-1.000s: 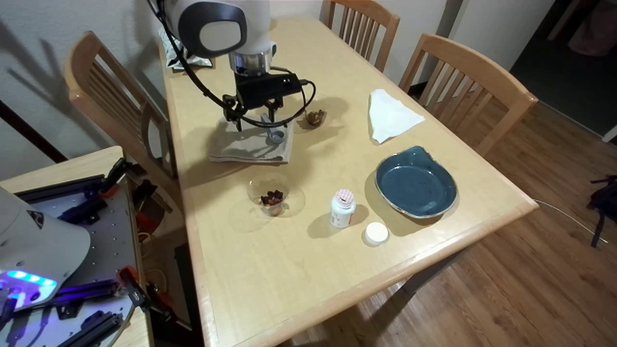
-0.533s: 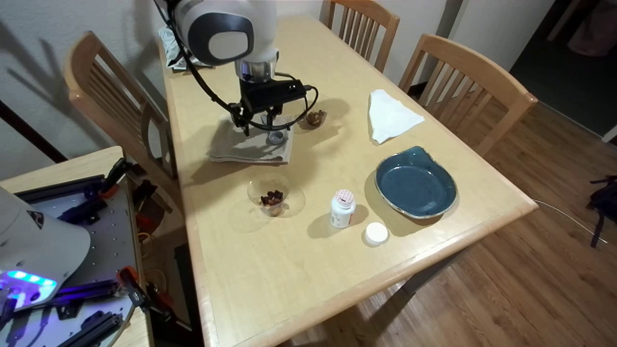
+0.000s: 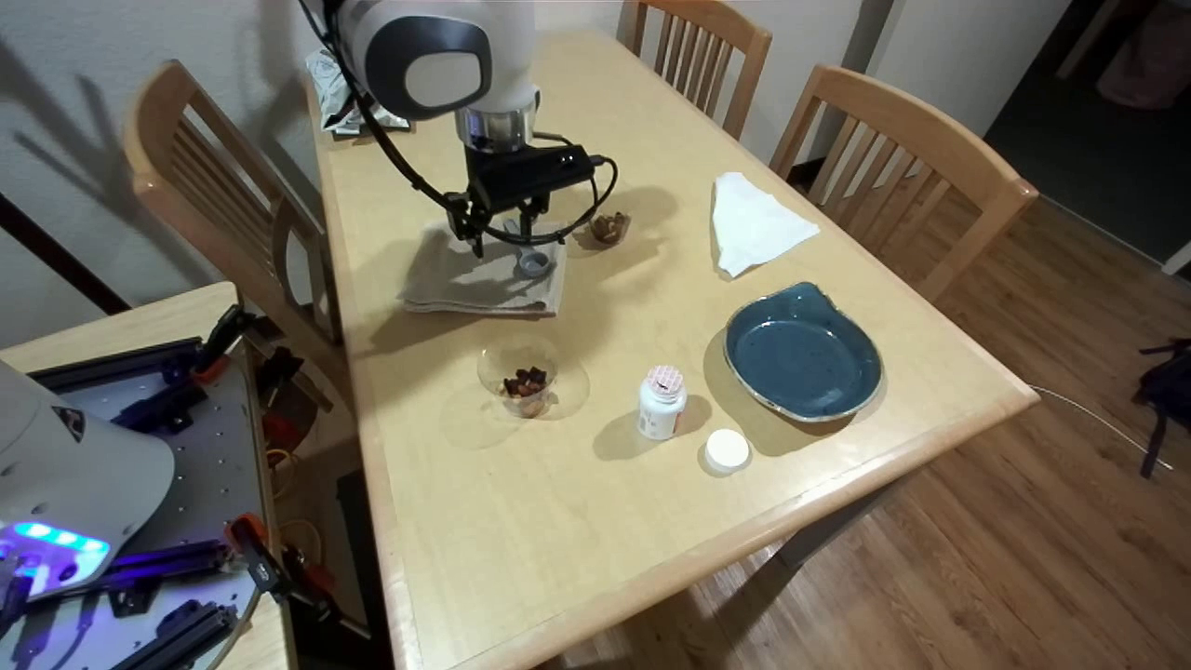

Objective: Move the spoon from the white towel to the table then use the towel to wipe the table

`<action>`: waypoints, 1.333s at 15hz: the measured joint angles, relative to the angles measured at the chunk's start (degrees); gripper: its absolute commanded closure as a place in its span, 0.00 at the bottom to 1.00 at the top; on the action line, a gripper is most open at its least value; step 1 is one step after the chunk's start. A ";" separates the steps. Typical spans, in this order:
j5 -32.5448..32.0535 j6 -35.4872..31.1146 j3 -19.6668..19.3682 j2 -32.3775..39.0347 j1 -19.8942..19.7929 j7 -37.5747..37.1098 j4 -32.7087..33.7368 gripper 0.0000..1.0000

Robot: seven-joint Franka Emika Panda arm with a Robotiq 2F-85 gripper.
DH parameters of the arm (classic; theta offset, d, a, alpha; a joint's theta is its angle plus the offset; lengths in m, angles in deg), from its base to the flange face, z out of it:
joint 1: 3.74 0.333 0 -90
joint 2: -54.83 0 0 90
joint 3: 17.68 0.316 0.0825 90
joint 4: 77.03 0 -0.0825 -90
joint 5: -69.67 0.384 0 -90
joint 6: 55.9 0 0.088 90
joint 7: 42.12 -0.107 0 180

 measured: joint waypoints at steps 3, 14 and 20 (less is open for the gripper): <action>-1.87 -0.14 -0.14 -0.96 0.71 -0.66 0.00 0.00; -3.20 -0.23 -1.14 0.61 0.42 -0.60 0.39 0.04; -3.20 -0.25 -1.13 3.03 0.39 1.20 1.90 0.51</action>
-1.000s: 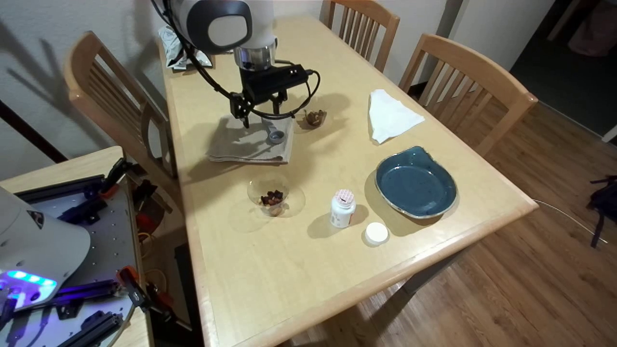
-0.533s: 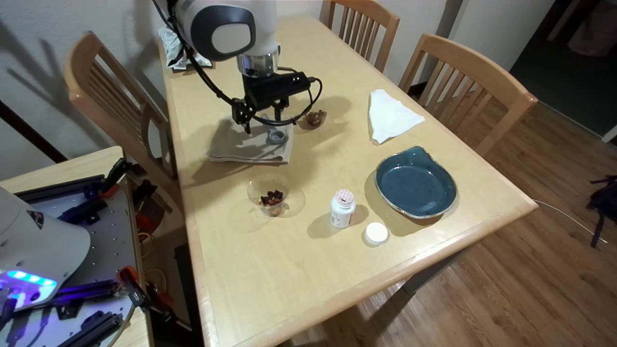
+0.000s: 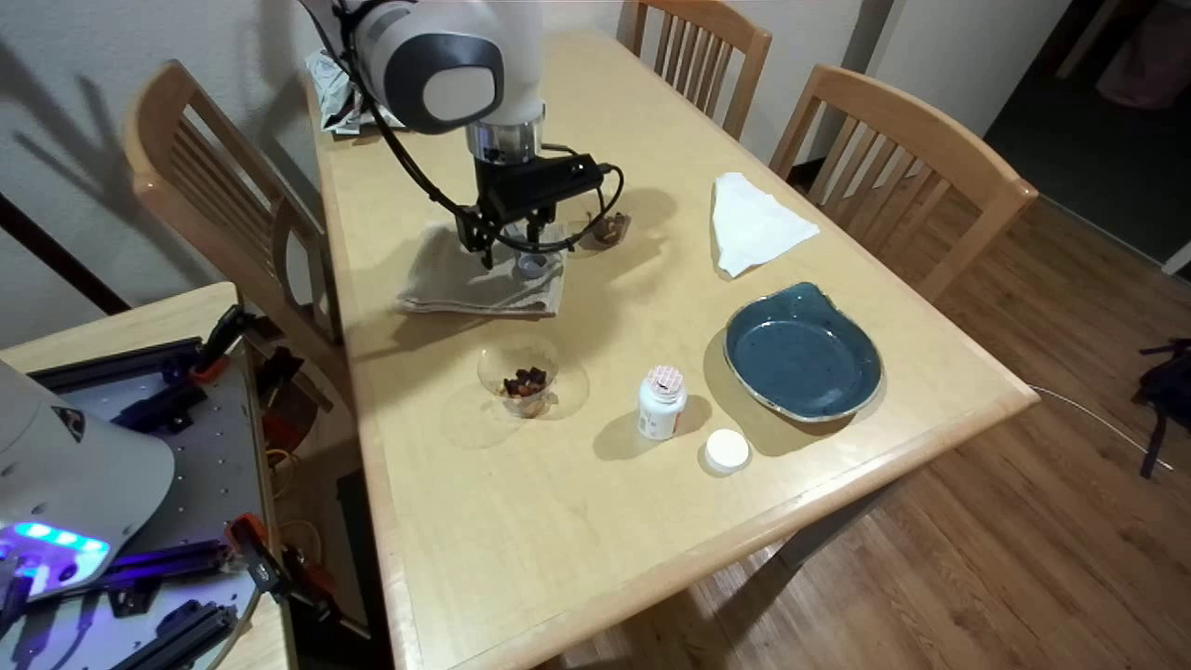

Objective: Move the spoon from the white towel to the table then use the towel to wipe the table

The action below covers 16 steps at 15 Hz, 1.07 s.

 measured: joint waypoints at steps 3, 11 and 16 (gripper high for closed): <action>0.00 0.00 0.00 0.54 0.00 0.42 0.75 0.71; -0.03 0.01 0.01 0.40 0.04 0.45 1.23 0.92; 0.25 0.01 0.12 -2.23 0.02 0.30 1.37 0.92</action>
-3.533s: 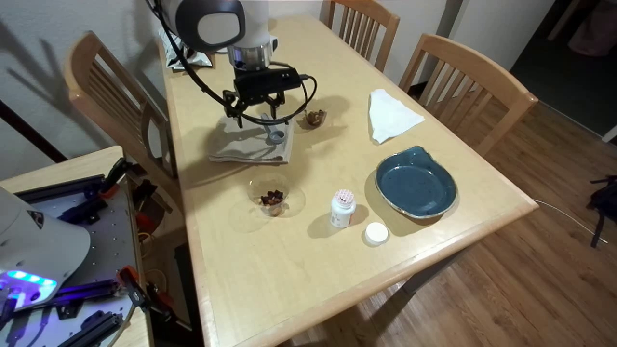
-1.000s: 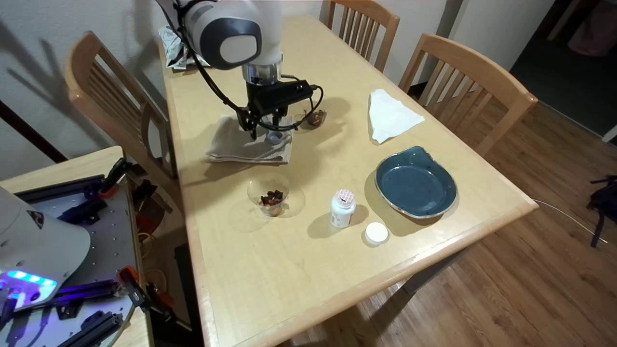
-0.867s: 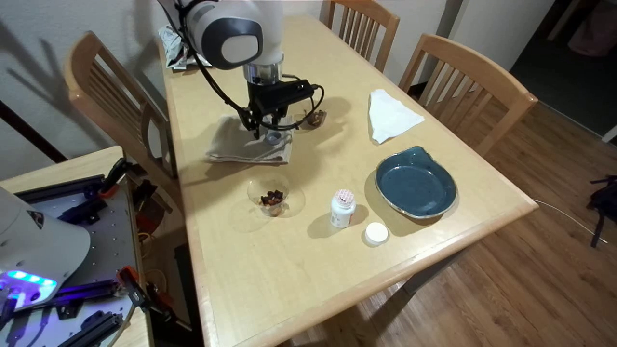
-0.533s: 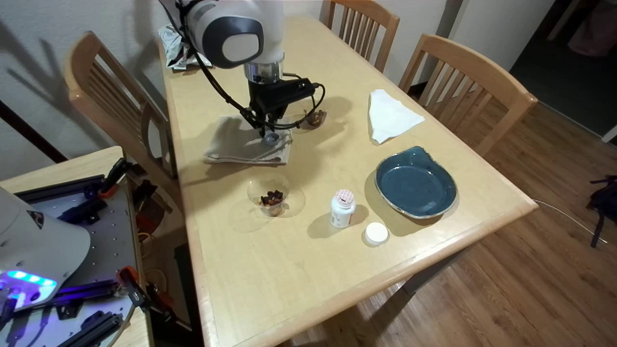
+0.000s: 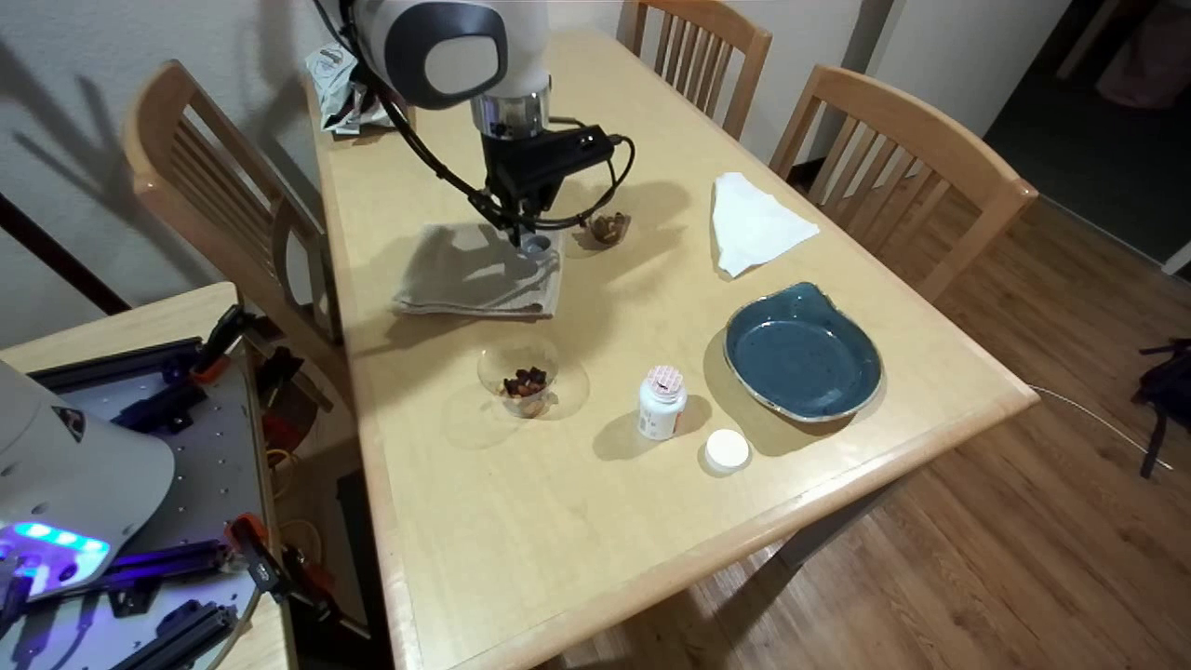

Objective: Move the spoon from the white towel to the table then use the towel to wipe the table

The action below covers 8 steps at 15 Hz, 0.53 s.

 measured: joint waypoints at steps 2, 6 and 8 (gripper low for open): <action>1.21 -0.01 0.40 -2.19 -0.19 0.00 0.08 0.92; 9.42 0.02 2.43 -5.64 -2.08 2.45 1.12 0.92; 16.28 0.51 3.57 -5.75 -3.40 6.04 2.86 0.92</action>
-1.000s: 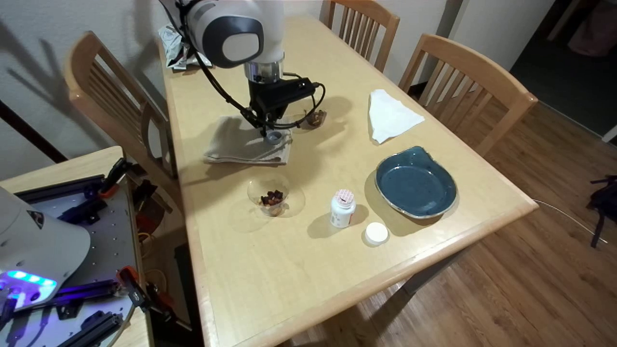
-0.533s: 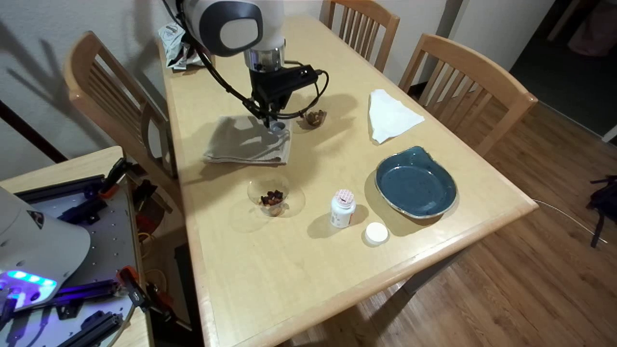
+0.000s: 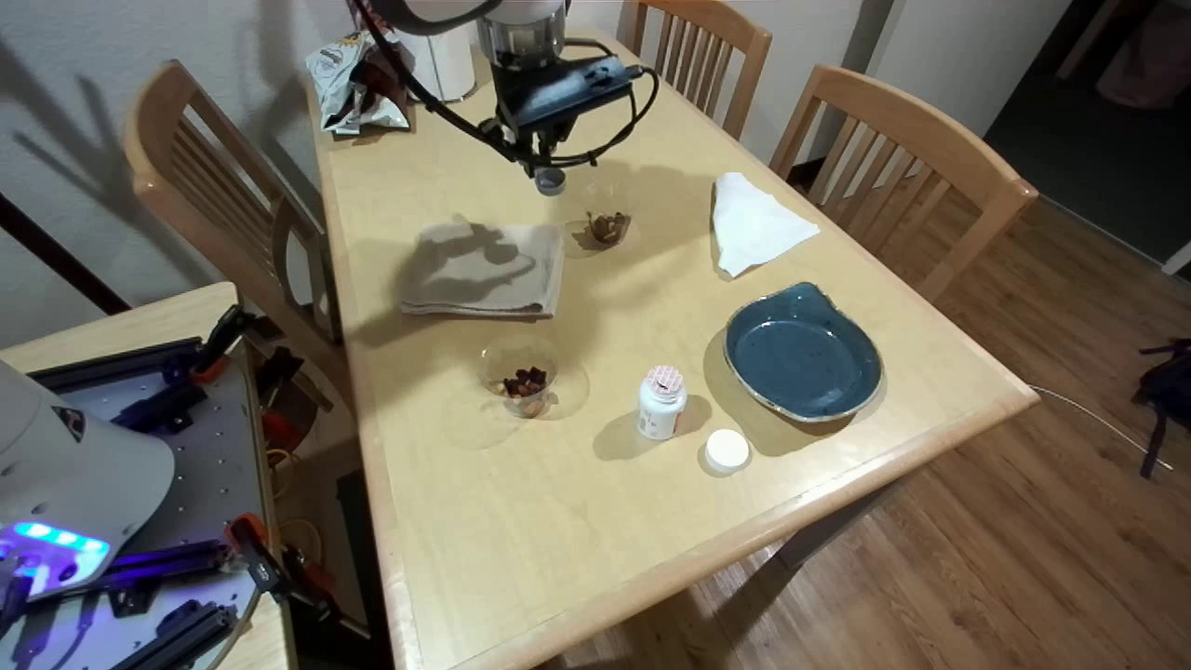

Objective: Move the spoon from the white towel to the table then use the towel to wipe the table

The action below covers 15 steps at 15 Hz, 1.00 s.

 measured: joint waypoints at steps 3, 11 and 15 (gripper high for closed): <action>9.32 3.07 0.69 0.88 -1.93 5.62 3.69 0.92; 18.63 15.81 -1.74 7.44 -6.42 17.03 11.83 0.92; 21.40 20.14 -3.13 12.08 -8.04 22.72 14.05 0.92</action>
